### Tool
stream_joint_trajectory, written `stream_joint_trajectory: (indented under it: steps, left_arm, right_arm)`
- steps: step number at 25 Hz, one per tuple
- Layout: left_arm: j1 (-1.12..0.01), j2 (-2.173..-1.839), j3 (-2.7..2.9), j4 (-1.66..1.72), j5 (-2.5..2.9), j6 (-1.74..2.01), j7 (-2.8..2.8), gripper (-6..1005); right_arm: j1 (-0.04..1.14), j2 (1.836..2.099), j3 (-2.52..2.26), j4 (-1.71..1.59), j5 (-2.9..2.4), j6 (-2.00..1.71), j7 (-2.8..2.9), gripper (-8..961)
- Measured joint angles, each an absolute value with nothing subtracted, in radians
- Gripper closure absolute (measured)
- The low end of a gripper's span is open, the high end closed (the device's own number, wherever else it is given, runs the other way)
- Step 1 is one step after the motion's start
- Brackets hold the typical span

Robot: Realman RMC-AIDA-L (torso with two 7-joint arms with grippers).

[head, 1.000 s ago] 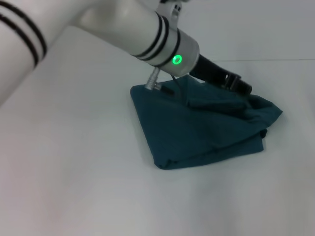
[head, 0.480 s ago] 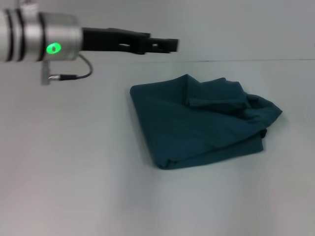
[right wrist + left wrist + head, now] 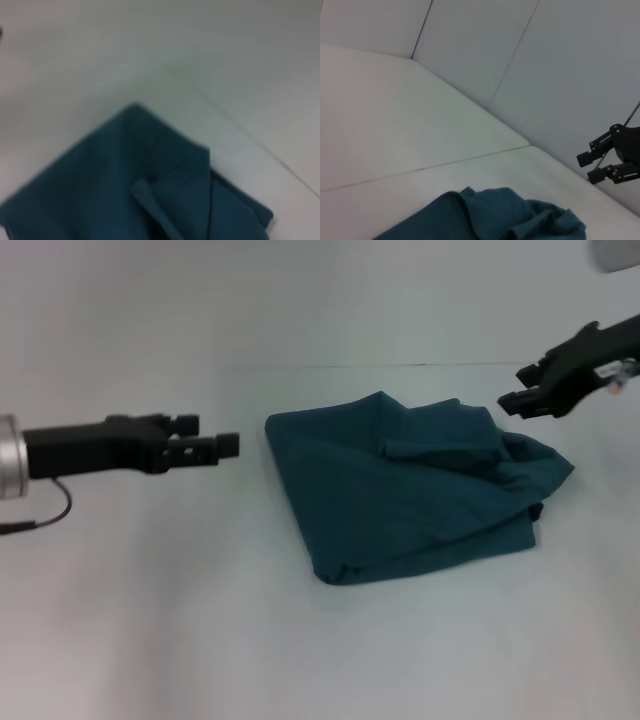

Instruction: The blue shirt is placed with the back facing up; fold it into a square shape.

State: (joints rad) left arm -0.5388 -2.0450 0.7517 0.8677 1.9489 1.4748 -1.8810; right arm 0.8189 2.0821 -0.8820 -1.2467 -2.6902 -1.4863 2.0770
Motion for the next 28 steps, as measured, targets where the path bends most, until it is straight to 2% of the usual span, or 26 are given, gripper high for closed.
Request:
stream_joint_trajectory:
  steps: [3,10,12,18,28]
  left_arm:
    - [-0.506,-2.048,0.751,0.868,1.955,1.474,-1.874,77]
    - [-0.471,-2.058,0.748,0.866,1.955,1.471,-1.870,80]
    - [-0.466,-2.060,0.748,0.865,1.955,1.469,-1.870,81]
    - [-0.462,-2.068,0.747,0.860,1.952,1.469,-1.870,85]
    - [-0.461,-2.077,0.746,0.853,1.951,1.467,-1.877,92]
  right_arm:
    - [0.847,2.099,-0.991,-1.231,-2.774,-1.427,2.123,689]
    - [0.826,2.101,-1.250,-1.175,-2.775,-1.289,2.219,407]
    - [0.828,2.102,-1.301,-1.141,-2.776,-1.255,2.243,158]
    - [0.826,2.103,-1.383,-1.061,-2.776,-1.131,2.277,89]
    - [0.837,2.103,-1.432,-0.939,-2.768,-0.974,2.297,157]
